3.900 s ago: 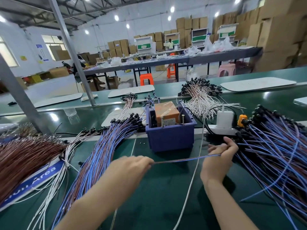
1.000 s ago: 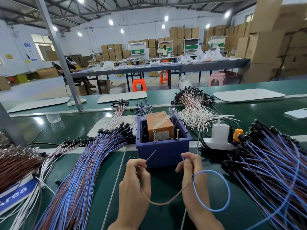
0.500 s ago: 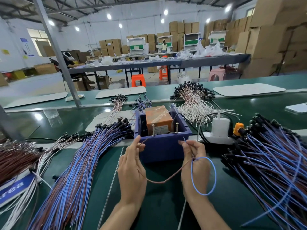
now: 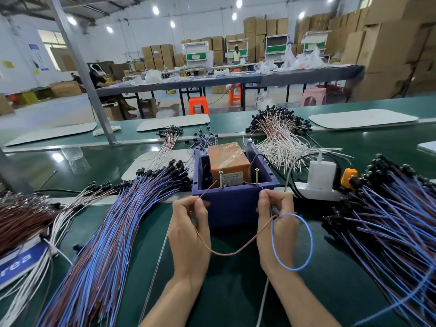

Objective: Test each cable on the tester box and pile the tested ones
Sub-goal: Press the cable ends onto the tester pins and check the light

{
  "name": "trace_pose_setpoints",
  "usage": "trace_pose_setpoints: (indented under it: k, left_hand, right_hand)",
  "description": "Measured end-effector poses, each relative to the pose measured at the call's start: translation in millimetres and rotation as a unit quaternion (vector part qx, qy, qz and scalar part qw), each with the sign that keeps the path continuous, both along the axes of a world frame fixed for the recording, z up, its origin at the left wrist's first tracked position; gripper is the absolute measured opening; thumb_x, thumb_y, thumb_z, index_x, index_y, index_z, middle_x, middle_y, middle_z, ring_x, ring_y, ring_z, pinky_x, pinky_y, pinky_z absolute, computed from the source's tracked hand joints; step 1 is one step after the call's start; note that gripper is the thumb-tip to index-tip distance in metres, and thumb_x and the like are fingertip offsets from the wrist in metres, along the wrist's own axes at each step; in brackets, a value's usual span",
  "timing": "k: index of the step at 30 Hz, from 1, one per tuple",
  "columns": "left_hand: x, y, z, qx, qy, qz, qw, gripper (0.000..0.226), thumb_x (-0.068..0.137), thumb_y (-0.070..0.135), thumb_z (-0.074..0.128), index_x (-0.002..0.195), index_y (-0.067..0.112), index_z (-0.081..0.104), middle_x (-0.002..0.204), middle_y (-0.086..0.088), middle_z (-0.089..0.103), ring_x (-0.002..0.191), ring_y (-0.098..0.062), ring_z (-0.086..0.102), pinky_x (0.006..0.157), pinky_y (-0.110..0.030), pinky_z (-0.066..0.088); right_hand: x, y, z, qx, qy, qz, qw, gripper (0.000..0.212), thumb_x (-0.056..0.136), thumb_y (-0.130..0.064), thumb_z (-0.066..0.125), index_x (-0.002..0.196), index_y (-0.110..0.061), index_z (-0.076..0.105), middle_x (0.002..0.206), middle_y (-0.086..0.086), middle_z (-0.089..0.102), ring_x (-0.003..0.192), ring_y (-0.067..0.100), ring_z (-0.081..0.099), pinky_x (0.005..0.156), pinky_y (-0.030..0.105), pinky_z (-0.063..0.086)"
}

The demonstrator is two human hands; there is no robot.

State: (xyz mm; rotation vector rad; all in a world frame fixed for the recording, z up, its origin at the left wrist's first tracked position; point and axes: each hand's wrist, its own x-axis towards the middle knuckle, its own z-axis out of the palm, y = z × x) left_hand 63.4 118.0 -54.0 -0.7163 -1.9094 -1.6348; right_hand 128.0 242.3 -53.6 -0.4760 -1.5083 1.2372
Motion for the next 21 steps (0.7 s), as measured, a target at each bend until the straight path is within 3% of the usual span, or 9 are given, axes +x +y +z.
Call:
trace_pose_setpoints:
  k: [7, 13, 21]
  left_hand:
    - [-2.1, 0.7, -2.6, -0.006, 0.002, -0.016, 1.0, 0.005, 0.103, 0.043, 0.043, 0.101, 0.043, 0.046, 0.092, 0.014, 0.065, 0.087, -0.016, 0.064, 0.072, -0.022, 0.048]
    - [-2.4, 1.1, -3.4, -0.007, 0.001, -0.029, 1.0, 0.004, 0.103, 0.041, 0.044, 0.1, 0.041, 0.047, 0.092, 0.012, 0.066, 0.086, -0.013, 0.065, 0.071, -0.013, 0.043]
    - [-1.2, 0.8, -4.0, -0.023, 0.003, -0.035, 0.999, 0.005, 0.104, 0.04, 0.044, 0.1, 0.038, 0.047, 0.09, 0.012, 0.065, 0.084, -0.015, 0.064, 0.069, -0.014, 0.043]
  right_hand:
    - [-0.9, -1.1, 4.6, -0.017, -0.006, -0.003, 1.0, 0.008, 0.097, -0.028, 0.059, 0.098, -0.021, 0.061, 0.081, 0.0, 0.067, 0.071, 0.019, 0.063, 0.069, 0.039, 0.053]
    - [-1.0, -2.8, 4.4, -0.003, -0.004, 0.017, 1.0, 0.008, 0.094, -0.044, 0.054, 0.095, -0.036, 0.057, 0.084, -0.004, 0.067, 0.076, 0.015, 0.064, 0.07, 0.03, 0.052]
    - [-1.5, -3.9, 7.0, -0.001, 0.002, 0.004, 1.0, 0.01, 0.098, -0.025, 0.059, 0.093, -0.032, 0.057, 0.076, -0.002, 0.065, 0.067, 0.011, 0.062, 0.065, 0.026, 0.052]
